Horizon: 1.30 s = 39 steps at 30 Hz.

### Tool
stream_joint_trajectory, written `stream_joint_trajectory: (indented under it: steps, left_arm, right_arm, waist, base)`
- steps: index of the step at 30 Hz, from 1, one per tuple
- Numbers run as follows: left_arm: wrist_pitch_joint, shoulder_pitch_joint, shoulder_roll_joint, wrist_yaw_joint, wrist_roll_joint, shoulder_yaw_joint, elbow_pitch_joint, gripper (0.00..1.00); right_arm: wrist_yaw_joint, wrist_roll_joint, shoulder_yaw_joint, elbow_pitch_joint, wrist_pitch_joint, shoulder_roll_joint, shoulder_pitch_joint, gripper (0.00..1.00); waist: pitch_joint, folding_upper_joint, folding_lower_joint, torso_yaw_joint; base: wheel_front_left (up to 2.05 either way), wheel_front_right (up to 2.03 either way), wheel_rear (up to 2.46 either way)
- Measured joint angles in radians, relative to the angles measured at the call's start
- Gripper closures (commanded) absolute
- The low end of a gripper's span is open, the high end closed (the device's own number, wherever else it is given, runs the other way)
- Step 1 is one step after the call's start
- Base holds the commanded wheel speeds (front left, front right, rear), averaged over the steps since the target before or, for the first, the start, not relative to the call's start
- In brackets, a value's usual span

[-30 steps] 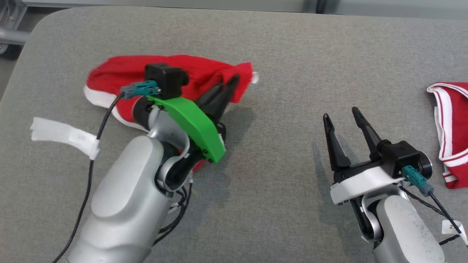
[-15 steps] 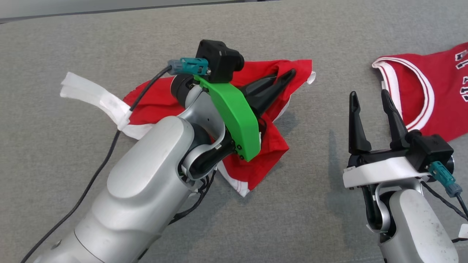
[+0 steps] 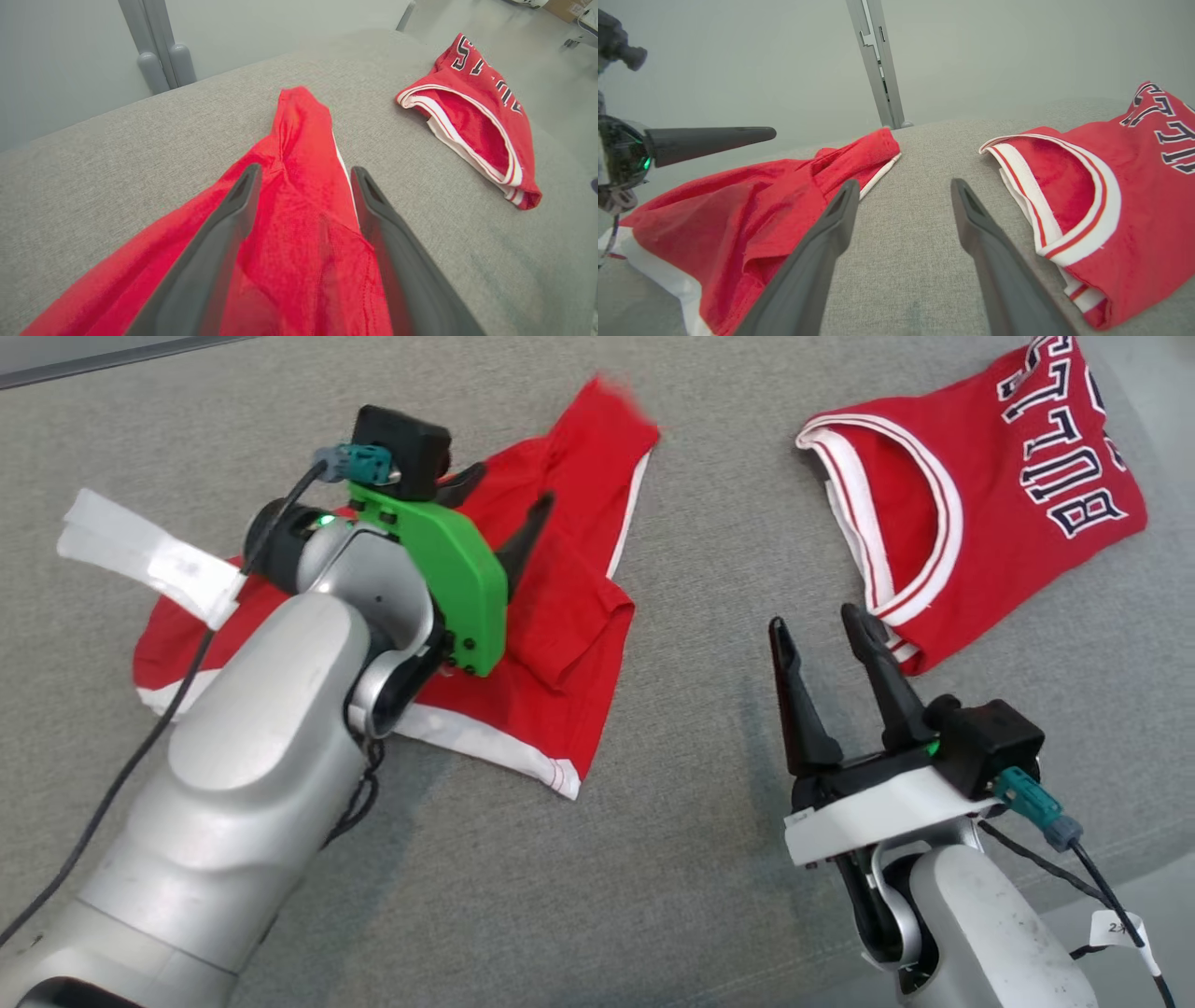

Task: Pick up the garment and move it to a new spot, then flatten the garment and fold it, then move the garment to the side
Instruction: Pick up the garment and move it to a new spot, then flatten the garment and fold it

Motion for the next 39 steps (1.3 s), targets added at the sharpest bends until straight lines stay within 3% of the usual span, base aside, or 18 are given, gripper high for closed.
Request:
stream_joint_trajectory:
  steps: [3,7,11,18,31,39]
  left_arm:
    - [0.015,0.004,0.034,0.0,0.024,-0.021,0.025,0.0]
    - [-0.001,0.003,-0.005,-0.007,0.043,-0.048,0.014,0.0]
    - [-0.05,0.002,-0.033,-0.011,0.041,-0.037,-0.019,0.0]
    - [-0.16,0.001,-0.044,-0.007,0.041,0.004,-0.072,0.0]
    - [-0.265,0.157,-0.004,0.044,0.035,0.057,-0.033,0.0]
    - [-0.306,0.193,0.016,0.044,0.029,0.076,-0.028,0.0]
  right_arm:
    - [0.006,-0.008,0.02,0.016,0.0,0.005,-0.004,0.0]
    - [0.029,-0.057,0.043,0.049,0.0,-0.001,-0.005,0.0]
    - [0.075,-0.105,0.104,0.092,0.0,-0.002,-0.004,0.0]
    - [0.124,-0.128,0.166,0.163,0.0,-0.005,0.009,0.0]
    - [0.15,-0.144,0.2,0.287,0.0,-0.008,0.022,0.0]
    - [0.154,-0.143,0.205,0.343,0.0,-0.009,0.02,0.0]
  waist:
    - [0.006,-0.0001,0.0,-0.042]
    - [0.003,0.0,0.0,-0.07]
    - [-0.002,0.0,-0.0001,-0.056]
    - [-0.025,0.0,-0.0001,0.019]
    - [-0.063,0.0,-0.0001,0.192]
    - [-0.073,0.0,-0.0001,0.274]
  base:
    - [0.0,0.0,0.0]
    - [0.0,0.0,0.0]
    - [0.0,0.0,0.0]
    - [0.0,0.0,0.0]
    - [0.0,0.0,0.0]
    - [0.0,0.0,0.0]
